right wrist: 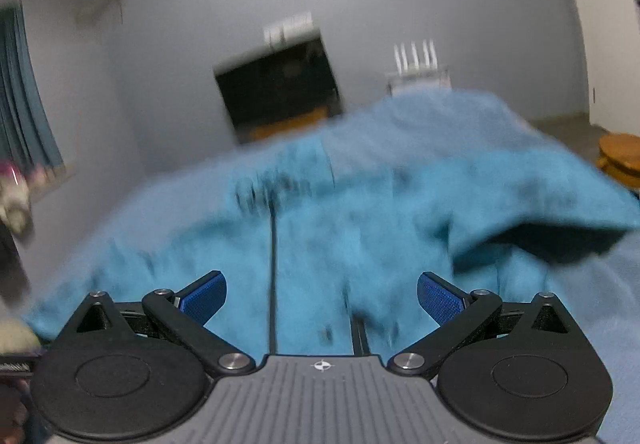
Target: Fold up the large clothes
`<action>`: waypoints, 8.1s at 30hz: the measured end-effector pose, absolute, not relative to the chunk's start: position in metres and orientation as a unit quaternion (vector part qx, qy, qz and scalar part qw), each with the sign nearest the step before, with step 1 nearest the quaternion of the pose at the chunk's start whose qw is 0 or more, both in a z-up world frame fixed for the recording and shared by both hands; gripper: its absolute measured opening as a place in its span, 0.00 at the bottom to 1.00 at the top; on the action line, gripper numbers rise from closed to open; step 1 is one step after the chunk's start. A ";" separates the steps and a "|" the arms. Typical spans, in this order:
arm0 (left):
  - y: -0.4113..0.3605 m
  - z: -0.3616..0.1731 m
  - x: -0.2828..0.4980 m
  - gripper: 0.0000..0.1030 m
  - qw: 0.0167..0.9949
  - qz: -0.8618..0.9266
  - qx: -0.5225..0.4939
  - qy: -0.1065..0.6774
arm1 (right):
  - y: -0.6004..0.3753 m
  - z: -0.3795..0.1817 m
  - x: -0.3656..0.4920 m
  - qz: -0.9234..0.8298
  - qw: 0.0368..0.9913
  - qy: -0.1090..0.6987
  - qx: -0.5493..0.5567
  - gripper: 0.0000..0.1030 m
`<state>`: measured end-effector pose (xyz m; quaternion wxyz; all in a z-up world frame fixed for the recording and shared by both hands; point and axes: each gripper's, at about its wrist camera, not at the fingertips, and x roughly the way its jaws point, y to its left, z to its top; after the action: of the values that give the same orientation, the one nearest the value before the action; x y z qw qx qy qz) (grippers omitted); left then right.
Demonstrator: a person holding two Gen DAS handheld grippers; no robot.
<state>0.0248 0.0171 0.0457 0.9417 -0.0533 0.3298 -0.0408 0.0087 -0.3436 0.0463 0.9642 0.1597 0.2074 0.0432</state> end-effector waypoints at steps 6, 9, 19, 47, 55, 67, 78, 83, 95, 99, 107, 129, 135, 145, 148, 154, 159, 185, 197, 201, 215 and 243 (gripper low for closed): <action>0.018 0.061 0.063 1.00 0.972 -0.006 0.064 0.228 | -0.400 0.088 0.025 -0.056 0.984 0.116 0.123 1.00; 0.030 0.047 0.100 1.00 0.962 0.006 0.056 0.268 | -0.445 0.082 0.049 -0.140 0.973 0.145 0.109 1.00; 0.051 -0.043 0.148 1.00 0.923 0.039 0.000 0.382 | -0.636 -0.036 0.080 -0.281 0.836 0.243 0.404 0.95; 0.052 -0.067 0.167 1.00 0.907 0.018 -0.051 0.418 | -0.541 0.063 0.206 -0.154 0.968 0.048 0.190 0.03; 0.059 -0.064 0.162 1.00 0.911 0.013 -0.071 0.405 | -0.310 0.097 0.244 0.109 0.992 0.071 0.004 0.03; 0.070 -0.080 0.171 1.00 0.889 0.009 -0.097 0.448 | -0.177 -0.039 0.219 0.191 0.930 0.313 0.034 0.57; -0.029 -0.052 0.220 1.00 0.904 -0.111 -0.049 0.410 | -0.310 -0.058 0.180 0.027 0.937 0.276 0.214 0.73; -0.116 -0.069 0.260 0.90 0.896 -0.152 0.063 0.413 | -0.324 -0.085 0.188 -0.019 0.929 0.295 0.223 0.73; -0.056 -0.043 0.252 0.10 0.946 -0.031 0.029 0.320 | -0.333 -0.097 0.199 -0.017 0.920 0.307 0.242 0.73; 0.013 -0.039 0.226 0.10 0.939 0.036 -0.059 0.338 | -0.330 -0.096 0.200 -0.013 0.921 0.309 0.235 0.73; 0.053 -0.074 0.207 0.52 0.900 0.103 -0.120 0.407 | -0.321 -0.093 0.200 -0.001 0.925 0.314 0.215 0.76; 0.207 0.017 0.123 0.92 0.924 0.232 -0.188 0.241 | -0.307 -0.077 0.187 0.024 0.940 0.291 0.179 0.91; 0.303 -0.006 0.109 0.92 0.882 0.338 -0.191 0.268 | -0.306 -0.078 0.189 0.022 0.939 0.293 0.177 0.91; 0.392 -0.061 0.111 0.69 0.844 0.346 -0.286 0.294 | -0.299 -0.083 0.195 0.023 0.936 0.309 0.166 0.91; 0.412 -0.068 0.119 0.47 0.835 0.348 -0.310 0.294 | -0.294 -0.084 0.198 0.023 0.935 0.316 0.158 0.91; 0.410 -0.049 0.128 0.02 0.858 0.347 -0.279 0.255 | -0.287 -0.086 0.200 0.029 0.935 0.326 0.138 0.90; 0.366 0.007 0.119 0.00 0.914 0.311 -0.195 0.171 | -0.287 -0.086 0.199 0.036 0.935 0.326 0.133 0.90; -0.084 0.058 0.217 0.03 0.976 -0.144 0.001 0.166 | -0.304 -0.090 0.193 0.062 0.931 0.317 0.168 0.89; -0.017 -0.004 0.174 0.72 0.959 -0.081 -0.026 0.271 | -0.302 -0.088 0.189 0.070 0.933 0.308 0.171 0.89; 0.045 -0.022 0.160 0.72 0.951 0.010 -0.077 0.299 | -0.286 -0.080 0.187 0.102 0.939 0.298 0.138 0.89; 0.100 -0.076 0.161 0.72 0.922 0.069 -0.142 0.354 | -0.120 -0.091 0.194 0.230 0.878 0.306 -0.289 0.65; 0.066 -0.085 0.181 0.74 0.913 0.050 -0.040 0.402 | -0.334 -0.067 0.237 -0.007 0.959 0.237 0.158 0.07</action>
<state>0.1808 0.0661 -0.0853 0.9134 -0.0403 0.4020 0.0503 0.2365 -0.3338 -0.0668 0.9587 0.1576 0.2367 -0.0072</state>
